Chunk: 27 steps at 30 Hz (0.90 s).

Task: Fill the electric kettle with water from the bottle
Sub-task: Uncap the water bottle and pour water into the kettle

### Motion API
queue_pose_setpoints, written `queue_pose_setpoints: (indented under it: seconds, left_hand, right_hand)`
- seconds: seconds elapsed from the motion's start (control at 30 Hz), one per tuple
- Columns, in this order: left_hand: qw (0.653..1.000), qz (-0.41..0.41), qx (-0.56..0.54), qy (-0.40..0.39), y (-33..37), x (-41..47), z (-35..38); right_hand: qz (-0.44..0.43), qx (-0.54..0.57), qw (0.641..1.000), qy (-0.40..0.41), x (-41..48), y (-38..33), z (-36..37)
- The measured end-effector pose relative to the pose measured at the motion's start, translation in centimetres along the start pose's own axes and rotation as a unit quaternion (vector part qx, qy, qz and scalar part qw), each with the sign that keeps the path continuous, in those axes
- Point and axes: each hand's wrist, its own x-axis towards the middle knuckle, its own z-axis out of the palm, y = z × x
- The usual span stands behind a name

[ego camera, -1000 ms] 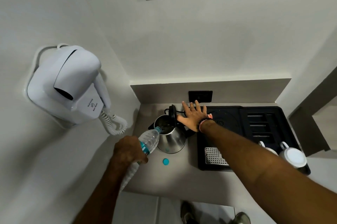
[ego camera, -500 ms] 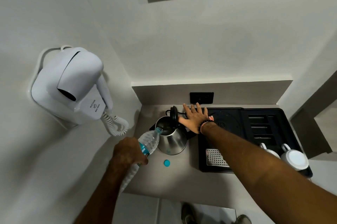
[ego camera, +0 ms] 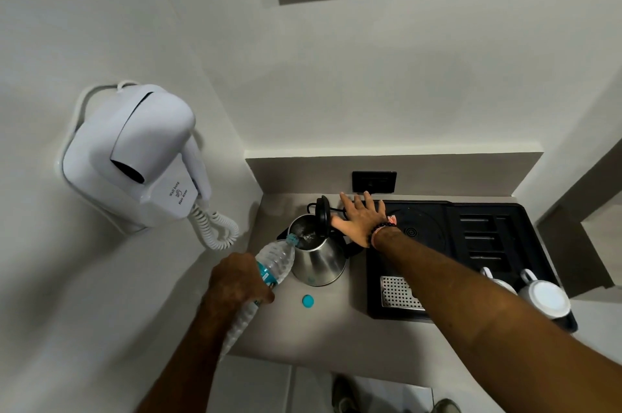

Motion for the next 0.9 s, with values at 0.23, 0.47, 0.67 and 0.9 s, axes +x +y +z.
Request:
queue_pose_setpoints:
  seconds: [0.23, 0.47, 0.67, 0.9]
  left_hand:
    - [1.000, 0.005, -0.019, 0.003, -0.1, 0.2, 0.7]
    - [0.996, 0.001, -0.089, 0.005, -0.5, 0.8, 2.4]
    - [0.975, -0.001, -0.219, 0.030, -0.6, 1.7, 5.1]
    - [0.905, -0.002, -0.382, 0.185, -0.9, 2.4, 8.9]
  right_hand:
    - [0.005, -0.001, 1.000, -0.002, 0.1, 0.0, 0.0]
    - [0.001, -0.001, 1.000, -0.005, 0.2, 0.0, -0.1]
    - [0.001, -0.009, 1.000, -0.003, 0.3, 0.1, 0.0]
    - [0.003, -0.010, 1.000, -0.007, 0.6, 0.2, 0.4]
